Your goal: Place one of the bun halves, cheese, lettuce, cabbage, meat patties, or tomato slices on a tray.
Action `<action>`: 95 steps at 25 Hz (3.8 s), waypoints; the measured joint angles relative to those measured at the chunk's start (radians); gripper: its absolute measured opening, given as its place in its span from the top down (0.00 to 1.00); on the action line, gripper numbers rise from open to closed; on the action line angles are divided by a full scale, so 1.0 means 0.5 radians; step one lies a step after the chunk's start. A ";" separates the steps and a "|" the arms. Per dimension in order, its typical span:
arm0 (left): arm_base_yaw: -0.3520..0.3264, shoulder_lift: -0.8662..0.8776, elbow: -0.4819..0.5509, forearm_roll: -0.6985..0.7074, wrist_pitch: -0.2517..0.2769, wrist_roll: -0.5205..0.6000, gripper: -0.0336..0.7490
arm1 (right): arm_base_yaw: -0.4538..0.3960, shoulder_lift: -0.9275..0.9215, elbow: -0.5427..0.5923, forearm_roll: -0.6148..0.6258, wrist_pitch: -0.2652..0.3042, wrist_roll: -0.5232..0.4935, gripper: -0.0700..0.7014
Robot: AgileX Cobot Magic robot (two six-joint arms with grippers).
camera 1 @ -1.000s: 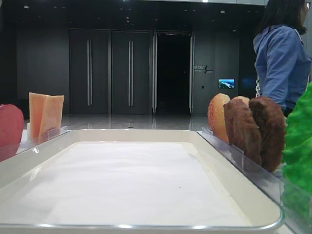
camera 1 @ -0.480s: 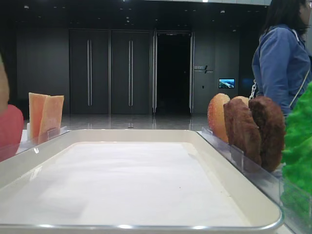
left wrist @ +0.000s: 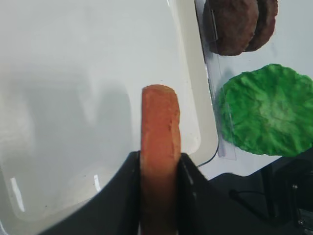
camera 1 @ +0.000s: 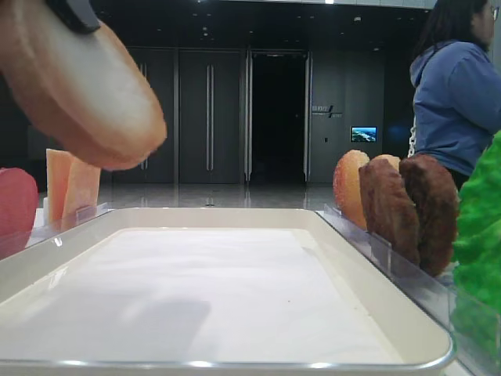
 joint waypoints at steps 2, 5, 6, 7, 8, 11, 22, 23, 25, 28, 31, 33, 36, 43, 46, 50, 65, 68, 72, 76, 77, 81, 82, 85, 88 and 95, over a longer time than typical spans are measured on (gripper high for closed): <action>0.000 0.000 0.064 -0.138 -0.064 0.128 0.77 | 0.000 0.000 0.000 0.000 0.000 0.000 0.21; 0.000 0.005 0.136 -0.380 -0.146 0.343 0.77 | 0.000 0.000 0.000 0.000 0.000 0.000 0.21; 0.000 0.019 0.148 -0.472 -0.156 0.433 0.77 | 0.000 0.000 0.000 0.000 0.000 0.000 0.21; 0.000 0.040 0.155 -0.564 -0.158 0.526 0.77 | 0.000 0.000 0.000 0.000 0.000 0.000 0.21; 0.000 0.075 0.160 -0.645 -0.160 0.625 0.77 | 0.000 0.000 0.000 0.000 0.000 0.000 0.21; 0.000 0.200 0.161 -0.945 -0.166 0.940 0.77 | 0.000 0.000 0.000 0.000 0.000 0.000 0.21; 0.000 0.605 0.161 -1.657 -0.204 1.725 0.77 | 0.000 0.000 0.000 0.000 0.000 0.000 0.21; 0.000 0.632 0.161 -1.723 -0.204 1.780 0.77 | 0.000 0.000 0.000 0.000 0.000 0.000 0.21; 0.000 0.674 0.161 -1.837 -0.204 1.900 0.77 | 0.000 0.000 0.000 0.000 0.000 0.000 0.21; 0.000 0.741 0.161 -1.962 -0.208 2.025 0.77 | 0.000 0.000 0.000 0.000 0.000 0.000 0.21; 0.000 0.789 0.161 -2.038 -0.215 2.097 0.77 | 0.000 0.000 0.000 0.000 0.000 0.000 0.21; 0.000 0.809 0.161 -2.058 -0.219 2.111 0.77 | 0.000 0.000 0.000 0.000 0.000 0.000 0.21; 0.000 0.827 0.161 -2.062 -0.219 2.117 0.77 | 0.000 0.000 0.000 0.000 0.000 0.000 0.21; 0.000 0.873 0.161 -2.065 -0.231 2.119 0.77 | 0.000 0.000 0.000 0.000 0.000 0.000 0.21; 0.000 0.877 0.161 -2.066 -0.262 2.119 0.77 | 0.000 0.000 0.000 0.000 0.000 0.000 0.21; 0.000 0.879 0.161 -2.066 -0.277 2.119 0.77 | 0.000 0.000 0.000 0.000 0.000 0.000 0.21; 0.000 0.879 0.161 -2.045 -0.333 2.113 0.74 | 0.000 0.000 0.000 0.000 0.000 0.000 0.21; 0.000 0.879 0.161 -2.013 -0.367 2.113 0.63 | 0.000 0.000 0.000 0.000 0.000 0.000 0.21; 0.000 0.879 0.161 -1.954 -0.388 2.078 0.42 | 0.000 0.000 0.000 0.000 0.000 0.000 0.21; 0.000 0.879 0.161 -1.790 -0.431 1.952 0.22 | 0.000 0.000 0.000 0.000 0.000 0.000 0.21; 0.000 0.879 0.161 -1.750 -0.435 1.913 0.20 | 0.000 0.000 0.000 0.000 0.000 0.000 0.21; 0.000 0.879 0.153 -1.537 -0.442 1.720 0.17 | 0.000 0.000 0.000 0.000 0.000 0.000 0.21; 0.000 0.879 0.147 -1.470 -0.442 1.663 0.17 | 0.000 0.000 0.000 0.000 0.000 0.000 0.21; 0.000 0.867 0.140 -1.282 -0.442 1.494 0.17 | 0.000 0.000 0.000 0.000 0.000 0.000 0.21; 0.000 0.822 0.140 -1.135 -0.441 1.344 0.17 | 0.000 0.000 0.000 0.000 0.000 0.000 0.21; 0.034 0.711 0.137 -1.023 -0.412 1.246 0.17 | 0.000 0.000 0.000 0.000 0.000 0.000 0.21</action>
